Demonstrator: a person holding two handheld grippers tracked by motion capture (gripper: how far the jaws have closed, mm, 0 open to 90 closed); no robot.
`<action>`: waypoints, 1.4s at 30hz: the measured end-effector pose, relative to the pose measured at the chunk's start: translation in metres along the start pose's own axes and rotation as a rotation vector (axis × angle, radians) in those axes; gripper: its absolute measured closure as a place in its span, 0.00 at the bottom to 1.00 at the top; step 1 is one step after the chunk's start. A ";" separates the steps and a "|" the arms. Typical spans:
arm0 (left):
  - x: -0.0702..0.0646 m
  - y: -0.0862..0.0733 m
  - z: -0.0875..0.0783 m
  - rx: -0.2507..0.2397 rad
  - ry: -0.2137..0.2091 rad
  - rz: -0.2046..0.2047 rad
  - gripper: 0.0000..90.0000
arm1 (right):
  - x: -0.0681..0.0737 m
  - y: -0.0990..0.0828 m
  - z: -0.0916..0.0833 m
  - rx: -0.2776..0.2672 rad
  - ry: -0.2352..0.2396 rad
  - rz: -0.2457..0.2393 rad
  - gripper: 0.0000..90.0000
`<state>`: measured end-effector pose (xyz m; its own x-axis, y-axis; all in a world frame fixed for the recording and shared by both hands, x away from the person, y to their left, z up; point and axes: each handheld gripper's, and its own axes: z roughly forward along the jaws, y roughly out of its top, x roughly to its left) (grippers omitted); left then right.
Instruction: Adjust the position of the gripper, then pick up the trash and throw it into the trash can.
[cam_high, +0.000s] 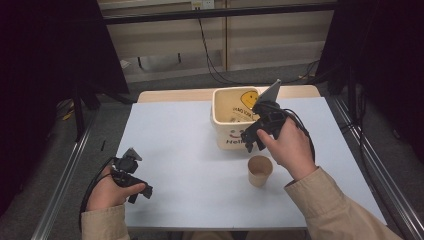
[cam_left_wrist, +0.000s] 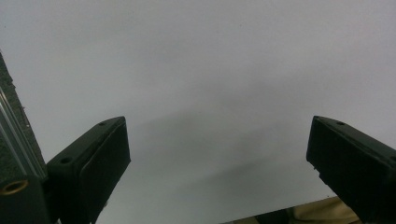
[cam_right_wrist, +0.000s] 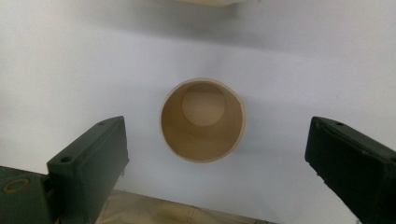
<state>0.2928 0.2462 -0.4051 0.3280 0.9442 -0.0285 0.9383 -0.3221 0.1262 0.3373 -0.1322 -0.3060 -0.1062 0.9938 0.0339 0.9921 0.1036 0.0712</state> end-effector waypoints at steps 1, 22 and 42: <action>0.001 0.000 -0.001 0.006 -0.004 0.007 0.07 | 0.001 0.000 0.000 0.000 -0.009 -0.002 0.07; 0.002 0.001 -0.001 0.005 0.005 0.018 0.07 | 0.008 -0.004 0.010 -0.006 0.007 -0.032 0.06; 0.002 0.001 -0.001 0.002 0.007 0.010 0.07 | 0.011 -0.011 0.060 0.040 0.010 -0.053 0.06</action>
<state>0.2943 0.2476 -0.4044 0.3370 0.9413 -0.0201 0.9350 -0.3321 0.1242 0.3291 -0.1202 -0.3658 -0.1590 0.9864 0.0416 0.9869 0.1577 0.0331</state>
